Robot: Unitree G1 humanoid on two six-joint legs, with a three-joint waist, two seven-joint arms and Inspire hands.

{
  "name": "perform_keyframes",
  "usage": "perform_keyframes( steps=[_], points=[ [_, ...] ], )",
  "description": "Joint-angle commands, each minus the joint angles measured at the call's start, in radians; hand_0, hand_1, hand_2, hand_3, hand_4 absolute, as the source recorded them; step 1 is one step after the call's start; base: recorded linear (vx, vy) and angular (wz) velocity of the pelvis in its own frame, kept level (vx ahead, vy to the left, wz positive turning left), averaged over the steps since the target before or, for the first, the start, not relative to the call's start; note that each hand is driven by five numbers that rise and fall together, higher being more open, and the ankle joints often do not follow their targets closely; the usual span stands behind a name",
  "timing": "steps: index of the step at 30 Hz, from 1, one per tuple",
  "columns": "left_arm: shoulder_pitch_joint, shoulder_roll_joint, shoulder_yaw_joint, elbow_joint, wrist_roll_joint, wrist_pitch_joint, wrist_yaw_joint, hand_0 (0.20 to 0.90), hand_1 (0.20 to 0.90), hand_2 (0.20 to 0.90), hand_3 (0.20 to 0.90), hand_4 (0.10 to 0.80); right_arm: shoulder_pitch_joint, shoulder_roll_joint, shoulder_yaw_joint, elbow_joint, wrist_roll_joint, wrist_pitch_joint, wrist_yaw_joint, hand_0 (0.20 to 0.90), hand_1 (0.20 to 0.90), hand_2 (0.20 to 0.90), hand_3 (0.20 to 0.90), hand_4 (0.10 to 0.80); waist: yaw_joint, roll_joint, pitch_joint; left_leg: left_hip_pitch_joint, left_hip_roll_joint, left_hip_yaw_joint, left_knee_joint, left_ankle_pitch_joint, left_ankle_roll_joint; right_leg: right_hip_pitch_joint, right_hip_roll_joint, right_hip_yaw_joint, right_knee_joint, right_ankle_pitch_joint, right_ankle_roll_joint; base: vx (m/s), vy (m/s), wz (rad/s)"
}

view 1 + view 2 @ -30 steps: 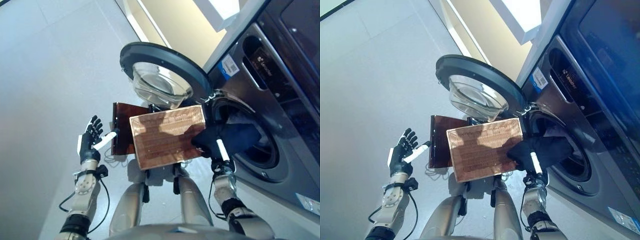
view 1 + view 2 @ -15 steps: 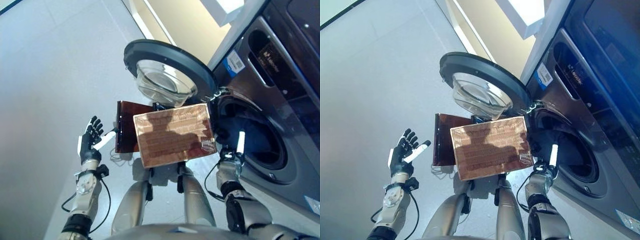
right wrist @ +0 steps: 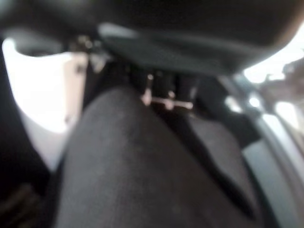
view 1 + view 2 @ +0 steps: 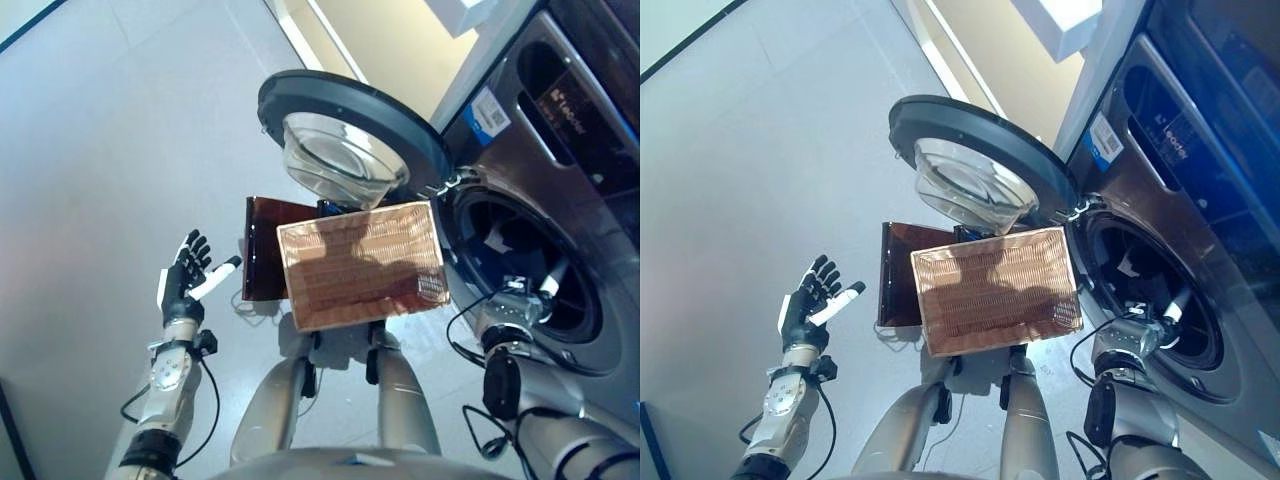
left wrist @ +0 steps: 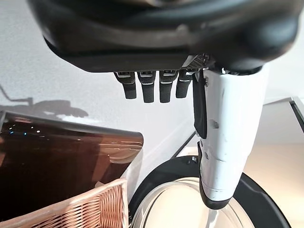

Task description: Pick up the clothes and place them into the washing machine

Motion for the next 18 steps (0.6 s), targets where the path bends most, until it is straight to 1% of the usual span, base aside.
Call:
perform_keyframes(
  steps=[1,4,12,18],
  points=[
    [0.026,0.063,0.013,-0.126,-0.033,-0.075,0.002,0.9,0.9,0.9,0.9,0.8,0.002,-0.138,-0.008,0.006,-0.006,-0.121,-0.024,0.2,0.2,0.2,0.2,0.3,-0.005,0.014,-0.042,-0.074,-0.039,-0.007,0.052,-0.067,-0.03,0.01,-0.003,-0.034,-0.109,0.016,-0.004,0.0,0.0,0.0],
    [0.027,0.068,0.016,-0.146,-0.04,-0.078,0.0,0.9,0.9,0.9,0.9,0.8,-0.012,-0.174,-0.016,0.009,-0.015,-0.131,-0.042,0.2,0.2,0.2,0.2,0.3,-0.004,0.023,-0.042,-0.082,-0.038,-0.007,0.051,-0.065,-0.032,-0.005,-0.004,-0.031,-0.102,0.016,-0.004,0.0,0.0,0.0],
    [0.027,0.086,0.029,-0.169,-0.049,-0.09,-0.001,0.9,0.9,0.9,0.9,0.8,-0.057,-0.264,0.005,-0.038,-0.068,-0.138,-0.059,0.2,0.2,0.2,0.2,0.3,-0.006,0.025,-0.046,-0.104,-0.034,0.003,0.051,-0.065,-0.035,-0.033,-0.004,-0.026,-0.092,0.015,-0.005,0.004,0.0,-0.01],
    [0.029,0.083,0.035,-0.167,-0.052,-0.092,0.004,0.9,0.9,0.9,0.9,0.8,-0.054,-0.252,0.022,-0.067,-0.083,-0.151,-0.057,0.2,0.2,0.2,0.2,0.3,-0.016,0.018,-0.05,-0.106,-0.031,0.005,0.057,-0.07,-0.037,-0.038,-0.001,-0.025,-0.085,0.013,-0.006,0.009,-0.001,-0.01]
  ],
)
